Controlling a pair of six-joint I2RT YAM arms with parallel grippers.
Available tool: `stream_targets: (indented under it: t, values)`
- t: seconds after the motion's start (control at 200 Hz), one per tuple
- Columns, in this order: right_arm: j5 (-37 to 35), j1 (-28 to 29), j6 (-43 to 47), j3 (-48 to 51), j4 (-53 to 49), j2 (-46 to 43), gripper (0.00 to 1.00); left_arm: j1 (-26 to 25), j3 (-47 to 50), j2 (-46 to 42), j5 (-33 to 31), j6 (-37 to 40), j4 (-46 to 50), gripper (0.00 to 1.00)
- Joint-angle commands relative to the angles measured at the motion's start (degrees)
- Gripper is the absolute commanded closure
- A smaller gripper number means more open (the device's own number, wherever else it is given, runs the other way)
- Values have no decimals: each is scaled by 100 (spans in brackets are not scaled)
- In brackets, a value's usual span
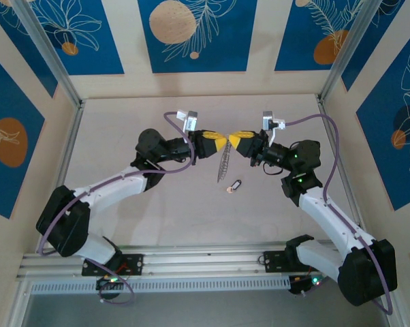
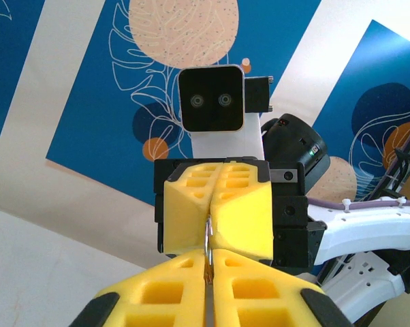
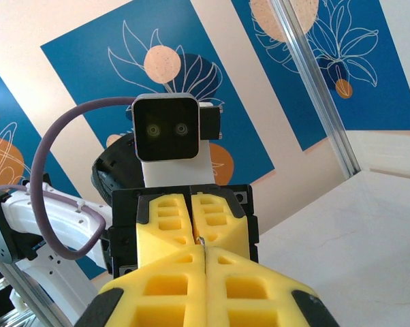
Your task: Put the keys on the keyring
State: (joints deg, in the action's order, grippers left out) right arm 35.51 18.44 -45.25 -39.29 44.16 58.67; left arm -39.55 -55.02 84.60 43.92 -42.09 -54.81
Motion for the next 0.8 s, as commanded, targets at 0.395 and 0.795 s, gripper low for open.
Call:
stream_targets:
  t: [0.395,0.795]
  values:
    - [-90,18,-12,45,115,-32,100,-59,-227,121,111,-98,-544,84]
    - [-131,18,13,45,76,-40,100,-95,-194,136,133,-88,-601,100]
